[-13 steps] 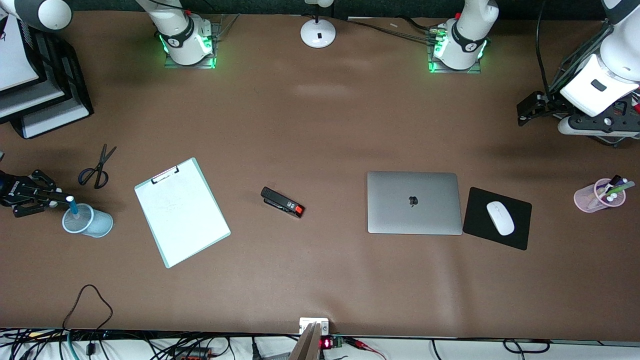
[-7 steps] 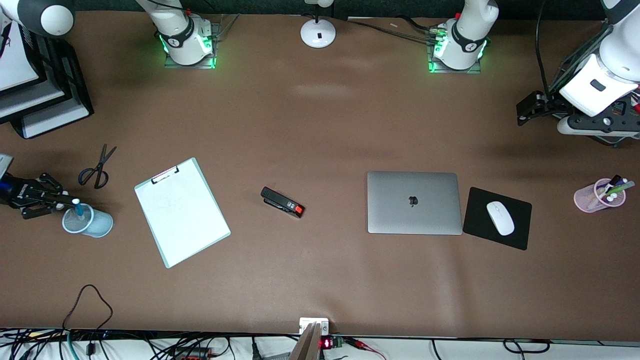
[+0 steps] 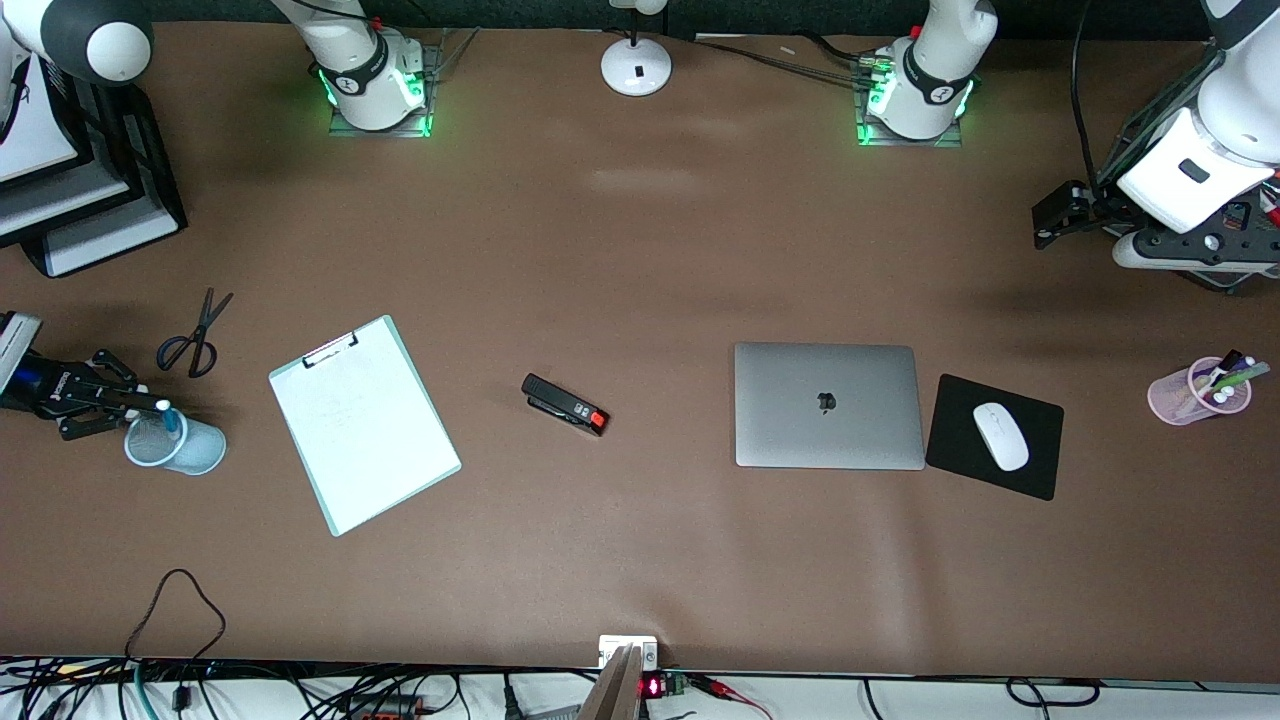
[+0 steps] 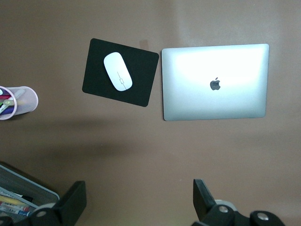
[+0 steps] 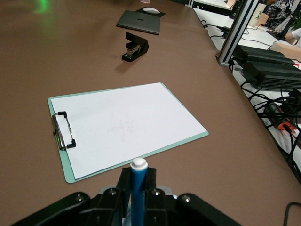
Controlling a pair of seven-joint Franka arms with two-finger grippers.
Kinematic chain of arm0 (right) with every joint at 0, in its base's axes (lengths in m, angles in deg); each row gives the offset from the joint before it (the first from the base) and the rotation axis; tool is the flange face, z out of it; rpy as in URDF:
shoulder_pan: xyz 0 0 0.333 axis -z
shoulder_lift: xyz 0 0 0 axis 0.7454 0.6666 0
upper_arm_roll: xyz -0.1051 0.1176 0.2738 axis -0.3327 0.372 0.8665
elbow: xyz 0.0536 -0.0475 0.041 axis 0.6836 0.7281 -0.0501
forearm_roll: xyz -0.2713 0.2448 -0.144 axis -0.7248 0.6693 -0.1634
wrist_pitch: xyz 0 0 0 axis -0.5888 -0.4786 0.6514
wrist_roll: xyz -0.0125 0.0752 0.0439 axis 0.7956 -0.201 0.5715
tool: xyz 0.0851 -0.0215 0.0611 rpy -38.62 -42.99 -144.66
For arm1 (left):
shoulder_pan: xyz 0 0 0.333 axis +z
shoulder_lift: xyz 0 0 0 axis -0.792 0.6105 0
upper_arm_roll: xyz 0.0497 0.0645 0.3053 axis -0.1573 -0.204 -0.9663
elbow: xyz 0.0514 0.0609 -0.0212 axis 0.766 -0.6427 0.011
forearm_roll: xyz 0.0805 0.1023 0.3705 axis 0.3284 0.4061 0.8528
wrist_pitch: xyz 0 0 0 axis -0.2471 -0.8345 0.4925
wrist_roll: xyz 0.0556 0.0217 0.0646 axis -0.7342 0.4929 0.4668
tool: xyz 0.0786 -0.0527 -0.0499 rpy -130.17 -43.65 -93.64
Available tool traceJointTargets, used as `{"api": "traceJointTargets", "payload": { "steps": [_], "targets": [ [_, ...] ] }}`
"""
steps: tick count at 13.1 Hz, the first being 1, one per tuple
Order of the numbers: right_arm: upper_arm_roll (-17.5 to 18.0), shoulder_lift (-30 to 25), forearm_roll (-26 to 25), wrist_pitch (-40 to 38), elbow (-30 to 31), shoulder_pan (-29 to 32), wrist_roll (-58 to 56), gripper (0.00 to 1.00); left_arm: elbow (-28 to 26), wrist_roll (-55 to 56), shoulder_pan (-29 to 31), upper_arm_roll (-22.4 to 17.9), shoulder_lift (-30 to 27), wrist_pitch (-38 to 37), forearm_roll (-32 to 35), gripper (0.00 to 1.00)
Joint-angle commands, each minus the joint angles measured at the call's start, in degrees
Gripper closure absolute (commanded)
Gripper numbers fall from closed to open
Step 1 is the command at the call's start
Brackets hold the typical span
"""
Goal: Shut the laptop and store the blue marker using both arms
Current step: 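Carry the blue marker over the light blue cup with the right gripper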
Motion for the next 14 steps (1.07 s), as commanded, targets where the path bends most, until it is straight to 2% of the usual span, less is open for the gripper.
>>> {"api": "traceJointTargets", "payload": {
  "steps": [1, 10, 14],
  "targets": [
    [0.75, 0.94, 0.98, 0.75, -2.80, 0.79, -0.38, 1.00, 0.77, -1.36, -0.17, -0.32, -0.31, -1.08, -1.23, 0.00],
    [1.80, 2.26, 2.03, 4.44, -3.69, 0.35, -0.11, 1.00, 0.77, -1.27, -0.08, -0.49, -0.22, -1.17, -1.41, 0.00],
    [1.81, 3.04, 1.95, 6.03, -3.60, 0.44, -0.20, 0.99, 0.85, -0.48, -0.08, 0.73, -0.31, -1.17, -1.41, 0.00]
  ]
}}
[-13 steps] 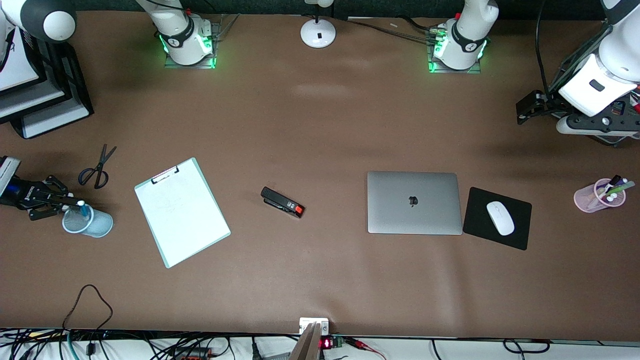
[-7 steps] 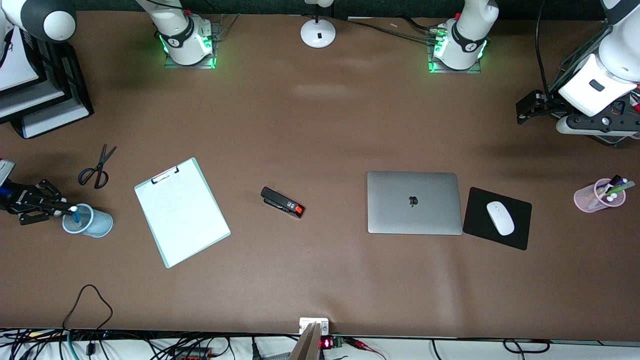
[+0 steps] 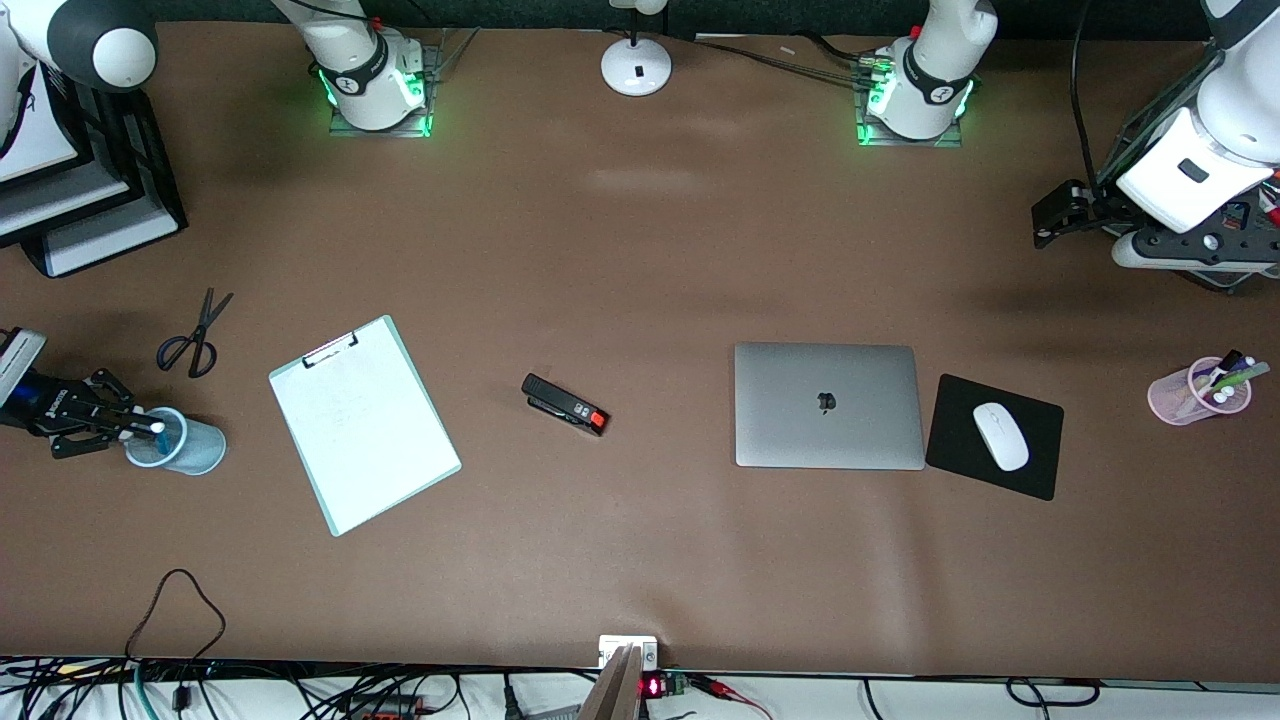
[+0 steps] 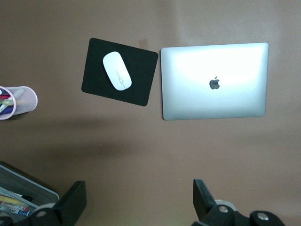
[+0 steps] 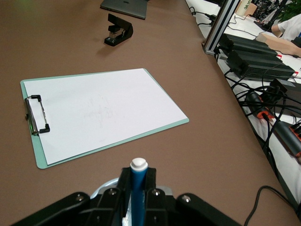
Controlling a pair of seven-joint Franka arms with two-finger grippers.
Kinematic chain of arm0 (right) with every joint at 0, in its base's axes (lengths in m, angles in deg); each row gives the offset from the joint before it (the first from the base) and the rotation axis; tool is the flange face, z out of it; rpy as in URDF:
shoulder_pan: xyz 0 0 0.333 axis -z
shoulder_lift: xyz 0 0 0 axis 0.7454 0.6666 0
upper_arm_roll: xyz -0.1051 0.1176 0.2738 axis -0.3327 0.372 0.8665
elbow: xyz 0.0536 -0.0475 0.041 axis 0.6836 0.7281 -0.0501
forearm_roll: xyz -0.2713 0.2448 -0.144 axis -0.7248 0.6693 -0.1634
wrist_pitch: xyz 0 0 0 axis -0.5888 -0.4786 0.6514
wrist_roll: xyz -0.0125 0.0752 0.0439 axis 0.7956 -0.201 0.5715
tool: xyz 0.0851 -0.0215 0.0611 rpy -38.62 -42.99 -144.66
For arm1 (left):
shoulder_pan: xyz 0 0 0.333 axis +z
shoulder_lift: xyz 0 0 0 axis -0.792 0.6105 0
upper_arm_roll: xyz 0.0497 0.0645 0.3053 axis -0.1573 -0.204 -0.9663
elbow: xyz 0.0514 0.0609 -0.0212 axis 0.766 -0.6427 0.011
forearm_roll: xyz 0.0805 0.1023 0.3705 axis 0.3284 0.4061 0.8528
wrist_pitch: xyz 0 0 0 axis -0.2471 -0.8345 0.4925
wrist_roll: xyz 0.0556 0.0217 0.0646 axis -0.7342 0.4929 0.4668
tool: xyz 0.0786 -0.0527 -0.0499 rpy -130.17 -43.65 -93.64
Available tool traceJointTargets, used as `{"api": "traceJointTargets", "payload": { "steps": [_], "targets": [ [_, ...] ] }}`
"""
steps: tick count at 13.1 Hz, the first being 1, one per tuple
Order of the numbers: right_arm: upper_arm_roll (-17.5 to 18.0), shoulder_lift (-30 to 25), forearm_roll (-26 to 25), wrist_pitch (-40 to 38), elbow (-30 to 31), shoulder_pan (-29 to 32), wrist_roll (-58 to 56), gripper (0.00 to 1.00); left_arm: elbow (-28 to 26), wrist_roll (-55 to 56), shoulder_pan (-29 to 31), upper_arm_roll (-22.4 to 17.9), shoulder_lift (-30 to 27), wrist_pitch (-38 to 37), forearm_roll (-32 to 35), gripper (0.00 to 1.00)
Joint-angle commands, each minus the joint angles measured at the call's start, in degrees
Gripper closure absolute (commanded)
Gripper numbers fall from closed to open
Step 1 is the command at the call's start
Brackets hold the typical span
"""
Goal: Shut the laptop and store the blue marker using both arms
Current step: 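Lower the marker into the light blue cup and open the right gripper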
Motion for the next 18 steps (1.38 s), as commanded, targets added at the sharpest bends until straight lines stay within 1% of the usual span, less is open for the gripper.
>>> {"api": "traceJointTargets", "payload": {
  "steps": [1, 2, 3, 4, 5, 8, 11, 14, 18],
  "targets": [
    [0.48, 1.66, 1.19, 0.42, -1.59, 0.64, -0.20, 0.99, 0.83, -0.39, -0.04, 0.42, -0.31, -1.05, -1.39, 0.00],
    [0.48, 1.75, 0.93, 0.42, -1.50, 0.73, -0.11, 0.96, 0.83, -0.39, -0.04, 0.59, -0.22, -1.05, -1.39, 0.00],
    [0.39, 1.66, 0.49, 0.25, -1.32, 0.81, 0.15, 0.81, 0.91, -0.39, -0.13, 0.77, -0.31, -1.05, -1.39, 0.00],
    [0.39, 1.57, 0.49, -0.36, -1.06, 0.90, 0.85, 0.02, 0.91, -0.39, -0.13, 0.77, -0.31, -1.05, -1.39, 0.00],
    [0.21, 1.05, 0.22, -0.80, -1.06, 0.99, 2.25, 0.00, 0.91, -0.39, -0.13, 0.77, -0.22, -1.05, -1.30, 0.00],
    [0.21, -1.67, -2.67, -3.35, -1.15, 1.08, 10.40, 0.00, 1.18, -0.30, -0.13, 0.86, -0.22, -1.05, -1.39, 0.00],
    [0.39, -5.80, -4.78, -4.50, -1.06, 0.03, 18.32, 0.00, 1.18, -0.30, -0.13, 0.77, -0.22, -1.05, -1.39, 0.00],
    [0.48, -10.72, -8.12, -4.59, -0.88, -2.08, 28.24, 0.00, 1.18, -0.30, -0.13, 0.77, -0.22, -1.05, -1.39, 0.00],
    [0.48, -19.68, -15.40, -3.80, 4.55, -6.12, 44.49, 0.00, 1.18, -0.30, -0.13, 0.86, -0.22, -1.05, -1.39, 0.00]
  ]
}}
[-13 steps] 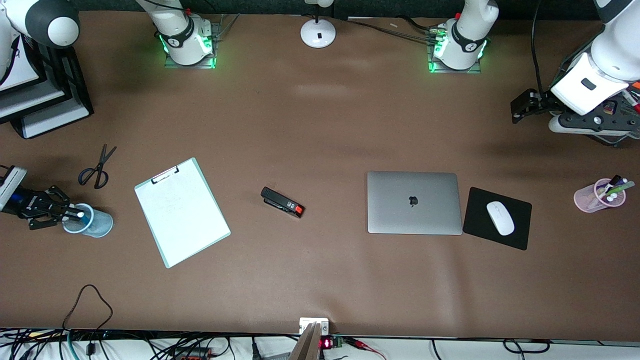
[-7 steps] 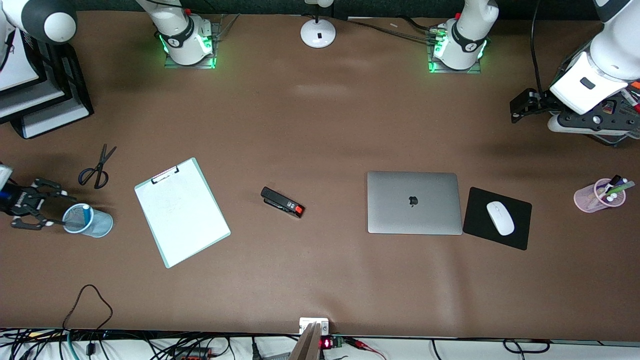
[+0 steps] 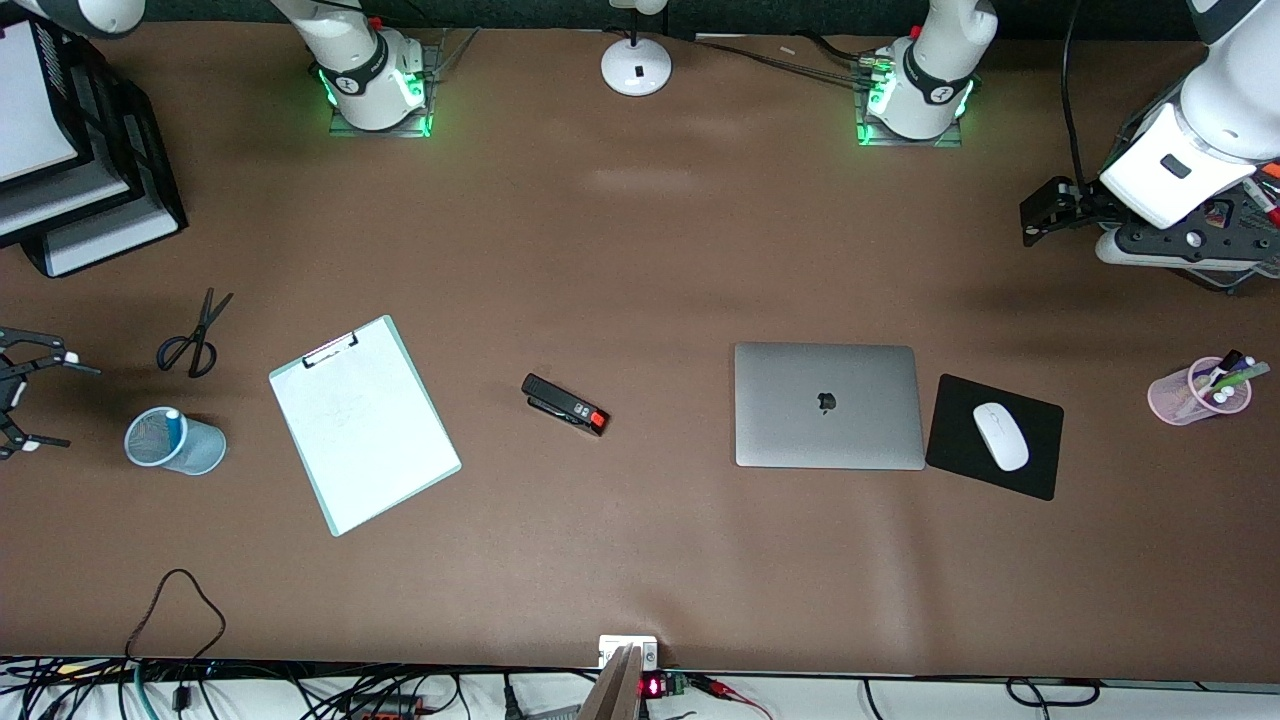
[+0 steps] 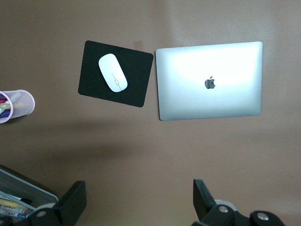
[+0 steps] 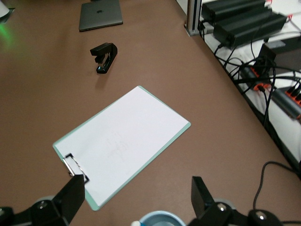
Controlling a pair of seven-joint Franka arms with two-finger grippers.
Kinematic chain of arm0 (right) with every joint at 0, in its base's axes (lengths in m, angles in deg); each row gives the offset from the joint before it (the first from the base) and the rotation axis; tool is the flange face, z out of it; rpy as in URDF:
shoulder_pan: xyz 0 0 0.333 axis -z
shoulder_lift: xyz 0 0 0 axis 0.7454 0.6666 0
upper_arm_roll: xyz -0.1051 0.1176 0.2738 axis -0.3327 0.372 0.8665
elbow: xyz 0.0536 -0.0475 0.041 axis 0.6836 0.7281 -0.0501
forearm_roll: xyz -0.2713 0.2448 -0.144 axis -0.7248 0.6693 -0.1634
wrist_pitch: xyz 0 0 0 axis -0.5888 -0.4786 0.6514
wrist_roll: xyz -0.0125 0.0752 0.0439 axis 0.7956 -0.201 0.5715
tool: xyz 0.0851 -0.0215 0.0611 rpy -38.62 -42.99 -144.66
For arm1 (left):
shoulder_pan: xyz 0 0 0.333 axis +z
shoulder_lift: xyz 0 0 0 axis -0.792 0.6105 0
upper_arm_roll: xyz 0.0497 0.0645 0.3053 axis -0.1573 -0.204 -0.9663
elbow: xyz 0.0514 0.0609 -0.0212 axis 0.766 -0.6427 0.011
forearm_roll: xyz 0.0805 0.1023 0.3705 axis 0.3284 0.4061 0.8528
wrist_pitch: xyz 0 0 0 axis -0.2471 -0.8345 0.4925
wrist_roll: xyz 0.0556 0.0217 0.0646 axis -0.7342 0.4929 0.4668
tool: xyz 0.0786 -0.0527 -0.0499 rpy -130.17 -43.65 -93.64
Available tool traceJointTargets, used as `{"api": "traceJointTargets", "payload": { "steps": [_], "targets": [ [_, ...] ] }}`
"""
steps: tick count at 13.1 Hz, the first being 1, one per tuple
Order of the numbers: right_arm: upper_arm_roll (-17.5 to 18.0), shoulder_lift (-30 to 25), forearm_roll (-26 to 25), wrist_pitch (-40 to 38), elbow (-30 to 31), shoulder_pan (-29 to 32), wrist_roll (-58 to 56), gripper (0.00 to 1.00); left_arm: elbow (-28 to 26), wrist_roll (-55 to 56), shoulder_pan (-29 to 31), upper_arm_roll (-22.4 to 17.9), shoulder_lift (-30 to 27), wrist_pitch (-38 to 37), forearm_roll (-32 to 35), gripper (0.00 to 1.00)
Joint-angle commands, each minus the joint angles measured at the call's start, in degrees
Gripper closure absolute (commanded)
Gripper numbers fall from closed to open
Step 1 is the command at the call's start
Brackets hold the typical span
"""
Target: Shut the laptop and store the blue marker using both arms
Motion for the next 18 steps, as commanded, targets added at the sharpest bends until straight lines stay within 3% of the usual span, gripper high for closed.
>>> {"api": "traceJointTargets", "payload": {
  "steps": [1, 7, 14, 18],
  "targets": [
    [0.16, -7.18, -5.92, 0.67, 6.02, -2.78, 10.53, 0.00, 0.93, -0.34, -0.03, -0.03, -0.22, -1.05, -1.38, 0.00],
    [0.16, -16.24, -19.64, 0.94, 9.44, -12.26, 39.33, 0.00, 1.02, -0.34, -0.03, -0.03, -0.22, -1.05, -1.38, 0.00],
    [-0.28, -19.15, -28.79, 1.11, 9.80, -22.81, 68.80, 0.00, 1.02, -0.34, -0.03, -0.03, -0.22, -1.05, -1.29, 0.00],
    [-0.28, -21.96, -32.14, 0.50, 14.01, -26.51, 85.23, 0.00, 1.02, -0.34, -0.03, -0.03, -0.22, -1.05, -1.29, 0.00]
  ]
}}
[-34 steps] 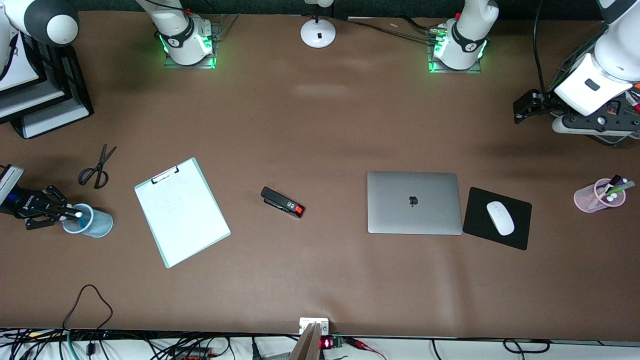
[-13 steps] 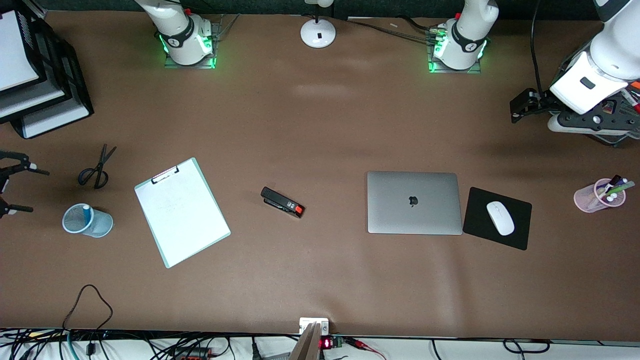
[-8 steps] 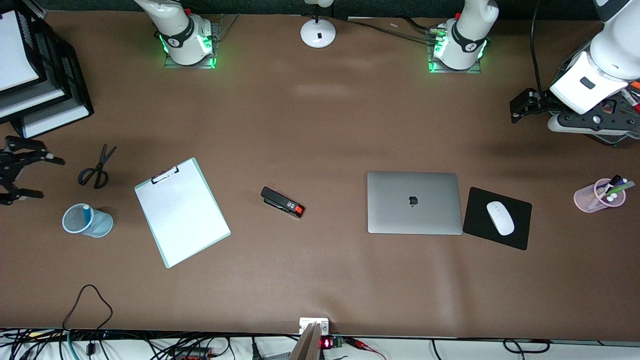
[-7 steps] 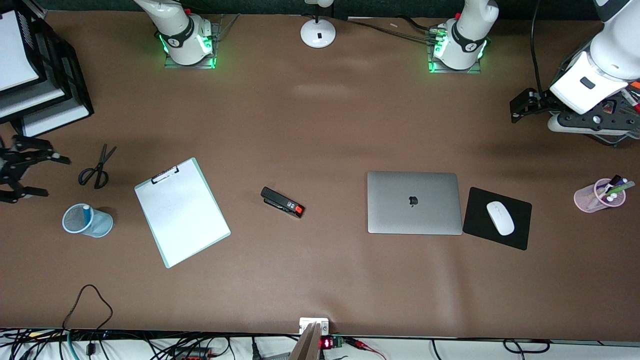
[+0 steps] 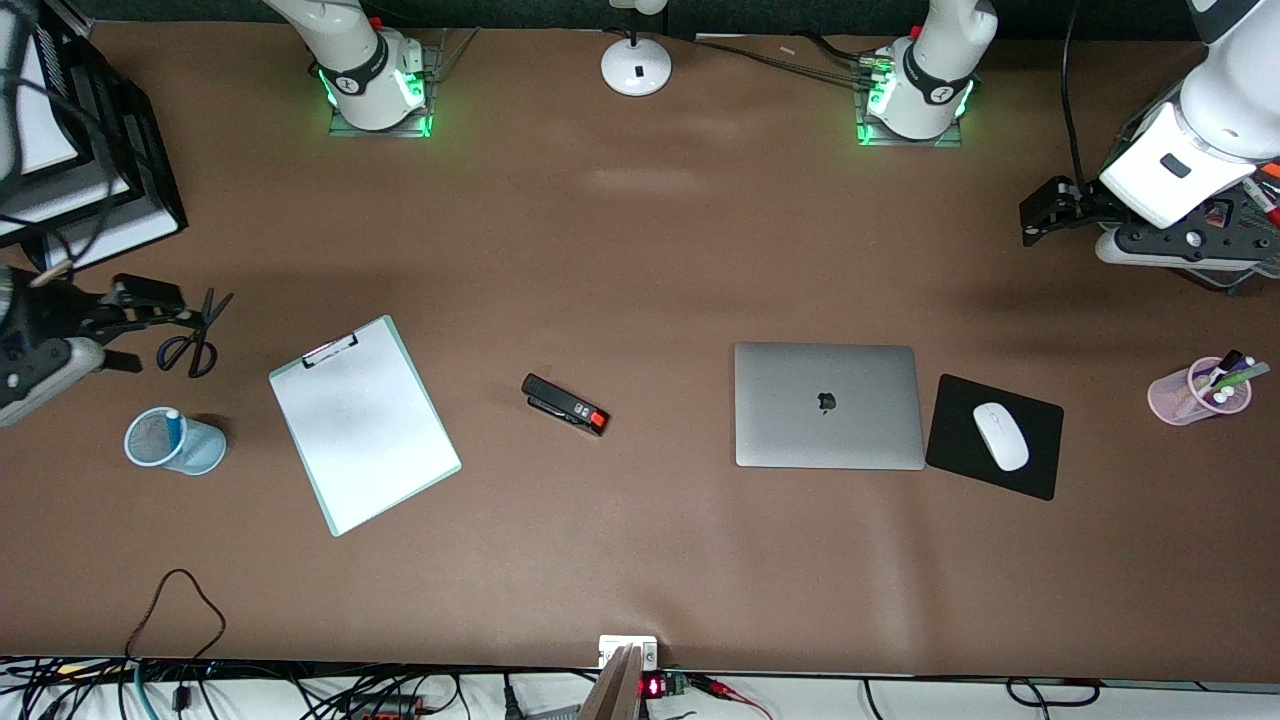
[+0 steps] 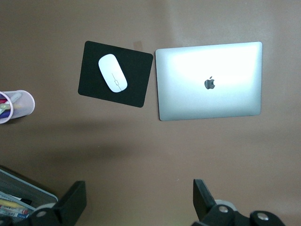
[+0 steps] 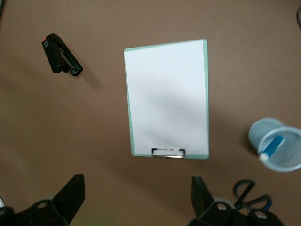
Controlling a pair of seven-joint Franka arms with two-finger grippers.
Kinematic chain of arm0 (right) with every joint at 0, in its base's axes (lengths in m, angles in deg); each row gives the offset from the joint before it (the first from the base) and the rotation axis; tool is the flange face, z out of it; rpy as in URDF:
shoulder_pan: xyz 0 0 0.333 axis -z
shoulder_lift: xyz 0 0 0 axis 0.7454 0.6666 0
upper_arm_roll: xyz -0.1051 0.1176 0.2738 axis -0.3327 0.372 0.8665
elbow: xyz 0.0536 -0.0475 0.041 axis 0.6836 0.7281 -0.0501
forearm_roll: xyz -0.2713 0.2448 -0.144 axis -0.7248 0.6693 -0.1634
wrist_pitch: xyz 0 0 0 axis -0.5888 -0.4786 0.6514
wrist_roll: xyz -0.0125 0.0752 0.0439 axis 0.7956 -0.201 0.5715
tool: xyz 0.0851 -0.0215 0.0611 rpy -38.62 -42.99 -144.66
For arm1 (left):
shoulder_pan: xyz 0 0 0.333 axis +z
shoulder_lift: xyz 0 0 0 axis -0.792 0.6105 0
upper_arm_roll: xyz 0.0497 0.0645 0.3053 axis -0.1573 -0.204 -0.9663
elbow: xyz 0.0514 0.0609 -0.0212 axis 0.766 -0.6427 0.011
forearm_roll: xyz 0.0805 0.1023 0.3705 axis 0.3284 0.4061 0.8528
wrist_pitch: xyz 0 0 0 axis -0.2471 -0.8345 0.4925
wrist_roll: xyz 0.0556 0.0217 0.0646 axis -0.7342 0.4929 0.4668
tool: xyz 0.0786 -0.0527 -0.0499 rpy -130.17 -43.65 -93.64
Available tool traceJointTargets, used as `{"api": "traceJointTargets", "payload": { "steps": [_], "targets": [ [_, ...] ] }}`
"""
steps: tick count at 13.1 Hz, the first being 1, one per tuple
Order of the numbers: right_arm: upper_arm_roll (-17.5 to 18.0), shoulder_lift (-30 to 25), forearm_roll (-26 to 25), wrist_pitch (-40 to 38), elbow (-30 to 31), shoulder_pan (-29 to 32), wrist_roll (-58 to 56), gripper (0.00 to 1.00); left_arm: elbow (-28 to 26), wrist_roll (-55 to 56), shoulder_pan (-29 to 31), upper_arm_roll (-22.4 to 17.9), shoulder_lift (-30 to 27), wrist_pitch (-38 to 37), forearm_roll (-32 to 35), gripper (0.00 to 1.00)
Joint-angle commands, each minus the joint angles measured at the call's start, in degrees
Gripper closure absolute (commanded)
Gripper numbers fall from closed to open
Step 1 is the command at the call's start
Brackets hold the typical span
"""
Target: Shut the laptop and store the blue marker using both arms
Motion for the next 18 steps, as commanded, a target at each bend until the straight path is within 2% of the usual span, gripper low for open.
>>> {"api": "traceJointTargets", "payload": {
  "steps": [1, 5, 8, 12, 18],
  "targets": [
    [-0.46, -4.44, -2.58, 0.08, 6.07, -1.64, 11.34, 0.00, 0.96, -0.34, -0.12, -0.08, -0.22, -1.05, -1.29, 0.00],
    [-0.37, -8.13, -9.35, -4.57, 7.32, -2.96, 27.34, 0.00, 0.96, -0.34, -0.03, -0.08, -0.22, -1.05, -1.29, 0.00],
    [-0.46, -11.30, -15.24, -5.55, 6.88, -2.09, 28.08, 0.00, 0.96, -0.34, -0.03, -0.08, -0.22, -1.05, -1.29, 0.00],
    [-0.19, -12.10, -14.90, -4.59, 5.38, -0.77, 25.88, 0.00, 0.96, -0.34, -0.03, -0.08, -0.22, -1.05, -1.29, 0.00],
    [-0.28, -18.50, -14.20, 0.42, 13.19, -0.68, 26.58, 0.00, 0.96, -0.34, -0.03, -0.08, -0.22, -1.05, -1.29, 0.00]
  ]
}}
